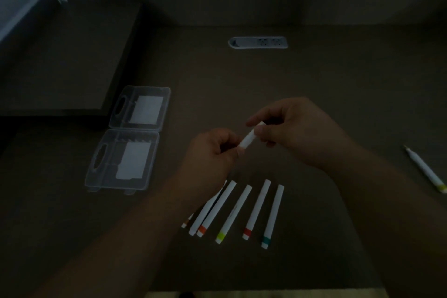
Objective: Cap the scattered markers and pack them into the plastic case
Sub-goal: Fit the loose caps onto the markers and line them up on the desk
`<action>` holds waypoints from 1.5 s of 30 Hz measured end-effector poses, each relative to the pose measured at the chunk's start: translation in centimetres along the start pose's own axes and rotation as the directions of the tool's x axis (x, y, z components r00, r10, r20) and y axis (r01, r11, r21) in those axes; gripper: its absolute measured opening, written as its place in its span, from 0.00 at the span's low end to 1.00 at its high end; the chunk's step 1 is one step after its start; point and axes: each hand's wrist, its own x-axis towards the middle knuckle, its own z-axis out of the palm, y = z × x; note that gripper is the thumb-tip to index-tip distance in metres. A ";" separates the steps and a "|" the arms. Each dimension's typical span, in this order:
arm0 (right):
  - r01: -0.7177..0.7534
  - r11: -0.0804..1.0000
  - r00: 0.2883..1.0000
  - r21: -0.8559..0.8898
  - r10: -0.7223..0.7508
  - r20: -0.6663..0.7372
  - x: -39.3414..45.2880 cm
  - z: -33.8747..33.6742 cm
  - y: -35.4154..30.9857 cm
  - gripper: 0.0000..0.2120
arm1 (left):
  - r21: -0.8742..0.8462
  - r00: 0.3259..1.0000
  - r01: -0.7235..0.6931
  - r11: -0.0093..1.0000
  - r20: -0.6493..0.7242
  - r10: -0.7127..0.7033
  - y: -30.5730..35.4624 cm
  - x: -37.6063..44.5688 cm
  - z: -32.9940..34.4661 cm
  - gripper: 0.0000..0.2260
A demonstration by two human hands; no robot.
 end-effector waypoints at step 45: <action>-0.226 0.959 0.919 -0.172 0.151 -0.365 -6.9 -0.9 14.1 0.12 | 0.760 0.988 -0.152 0.632 0.137 0.073 0.9 4.7 6.1 0.25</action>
